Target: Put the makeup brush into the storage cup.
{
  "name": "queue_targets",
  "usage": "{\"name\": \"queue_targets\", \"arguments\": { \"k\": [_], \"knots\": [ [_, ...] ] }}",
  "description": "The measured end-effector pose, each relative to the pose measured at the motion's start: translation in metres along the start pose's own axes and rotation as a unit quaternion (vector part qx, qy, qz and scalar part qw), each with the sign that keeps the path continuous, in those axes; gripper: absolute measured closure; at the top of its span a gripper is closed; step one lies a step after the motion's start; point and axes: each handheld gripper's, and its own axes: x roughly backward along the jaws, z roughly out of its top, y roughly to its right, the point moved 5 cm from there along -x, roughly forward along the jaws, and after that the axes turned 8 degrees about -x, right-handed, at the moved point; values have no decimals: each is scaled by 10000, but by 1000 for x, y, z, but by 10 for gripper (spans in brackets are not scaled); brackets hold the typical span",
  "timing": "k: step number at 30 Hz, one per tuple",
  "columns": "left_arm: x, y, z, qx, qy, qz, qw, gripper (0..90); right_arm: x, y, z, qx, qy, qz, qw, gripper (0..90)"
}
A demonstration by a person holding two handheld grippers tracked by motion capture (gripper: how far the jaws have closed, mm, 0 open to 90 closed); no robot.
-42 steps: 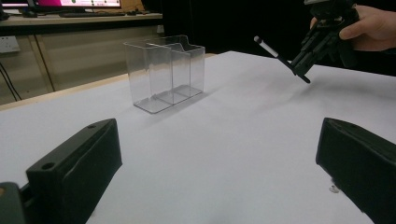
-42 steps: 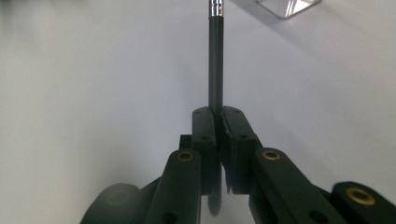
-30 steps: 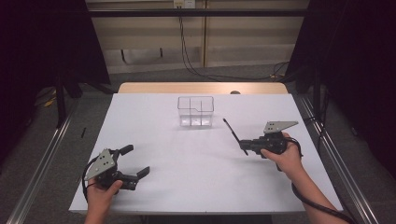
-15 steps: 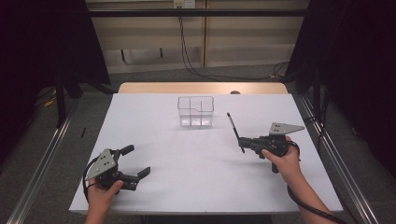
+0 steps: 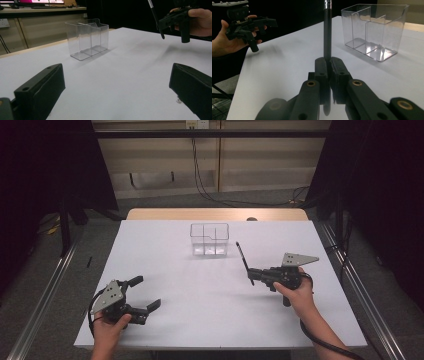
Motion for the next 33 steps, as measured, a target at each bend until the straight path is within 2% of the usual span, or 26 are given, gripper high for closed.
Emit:
{"name": "queue_targets", "arguments": {
  "k": [13, 24, 31, 33],
  "knots": [
    [-1, 3, 3, 74, 64, 0, 10000, 0, -11, -12, 0, 4, 243, 149, 9996, 848],
    [-9, 8, 7, 157, 141, -84, 9997, 0, -15, -18, 1, -24, 412, 241, 9989, 848],
    [-14, 9, 10, 177, 161, -105, 9997, 0, -21, -23, -2, 5, 393, 310, 9987, 848],
    [-16, 10, 12, 244, 231, -120, 9994, 0, -22, -24, -2, 4, 411, 339, 9986, 848]
  ]
}}
